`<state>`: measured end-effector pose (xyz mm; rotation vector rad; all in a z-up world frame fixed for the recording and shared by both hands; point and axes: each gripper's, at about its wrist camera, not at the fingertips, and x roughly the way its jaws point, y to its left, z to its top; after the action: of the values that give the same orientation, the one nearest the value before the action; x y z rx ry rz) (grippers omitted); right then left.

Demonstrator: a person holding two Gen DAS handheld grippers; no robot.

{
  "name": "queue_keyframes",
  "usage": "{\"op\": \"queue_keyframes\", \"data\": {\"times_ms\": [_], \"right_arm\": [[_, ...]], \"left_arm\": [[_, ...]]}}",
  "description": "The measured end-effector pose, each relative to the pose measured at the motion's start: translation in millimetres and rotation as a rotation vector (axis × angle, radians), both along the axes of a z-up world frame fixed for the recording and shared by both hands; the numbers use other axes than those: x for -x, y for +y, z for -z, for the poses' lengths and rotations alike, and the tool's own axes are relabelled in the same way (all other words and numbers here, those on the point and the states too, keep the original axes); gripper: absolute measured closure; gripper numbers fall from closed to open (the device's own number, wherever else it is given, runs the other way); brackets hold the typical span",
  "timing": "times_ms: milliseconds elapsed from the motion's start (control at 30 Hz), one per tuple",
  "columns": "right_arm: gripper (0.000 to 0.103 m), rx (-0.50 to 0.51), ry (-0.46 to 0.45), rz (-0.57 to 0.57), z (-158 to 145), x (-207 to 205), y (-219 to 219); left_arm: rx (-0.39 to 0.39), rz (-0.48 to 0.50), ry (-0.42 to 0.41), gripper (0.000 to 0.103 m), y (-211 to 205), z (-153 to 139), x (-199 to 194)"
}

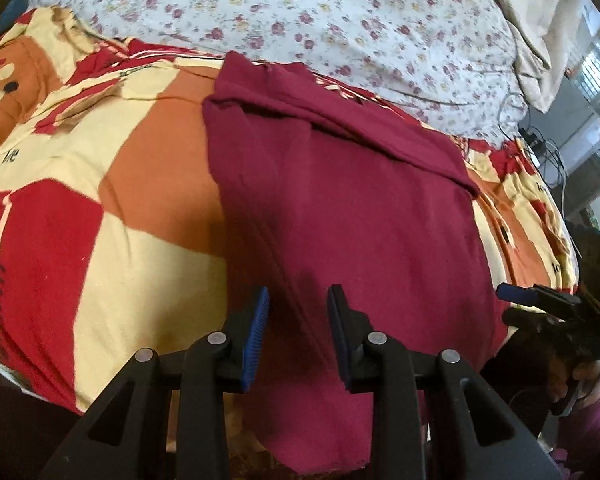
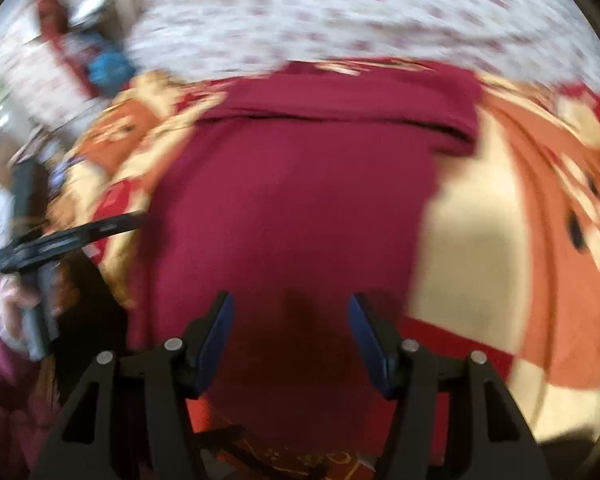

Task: Fold small clothes

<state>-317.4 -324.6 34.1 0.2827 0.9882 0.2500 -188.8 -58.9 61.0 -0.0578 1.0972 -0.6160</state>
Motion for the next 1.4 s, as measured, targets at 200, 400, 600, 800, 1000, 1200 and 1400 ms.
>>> {"op": "queue_keyframes", "data": {"times_ms": [200, 400, 600, 800, 1000, 1200, 1400], "right_arm": [[0.041, 0.060, 0.006, -0.105, 4.7, -10.2, 43.6], [0.041, 0.034, 0.015, -0.087, 8.0, -4.9, 43.5], [0.034, 0.031, 0.010, -0.033, -0.5, 11.3, 16.4], [0.030, 0.016, 0.145, 0.024, 23.7, 35.6, -14.5], [0.030, 0.039, 0.284, 0.000, 57.2, 58.8, -14.8], [0.030, 0.070, 0.346, -0.052, 83.2, 65.8, 3.8], [0.030, 0.060, 0.335, -0.044, 82.9, 61.2, 6.6]], "left_arm": [[-0.023, 0.065, -0.042, 0.084, -26.9, -0.4, 12.4], [-0.259, 0.075, -0.070, 0.085, -23.0, 16.0, 18.7], [-0.363, -0.071, -0.048, 0.085, 52.4, 15.3, 10.1], [-0.124, -0.093, 0.033, 0.084, 78.2, 9.0, 15.3], [-0.091, -0.032, 0.120, 0.081, 61.3, 27.3, 26.0], [-0.094, -0.043, 0.136, 0.081, 62.4, 30.6, 35.4], [-0.143, -0.041, 0.111, 0.080, 60.7, 30.4, 49.6]]}}
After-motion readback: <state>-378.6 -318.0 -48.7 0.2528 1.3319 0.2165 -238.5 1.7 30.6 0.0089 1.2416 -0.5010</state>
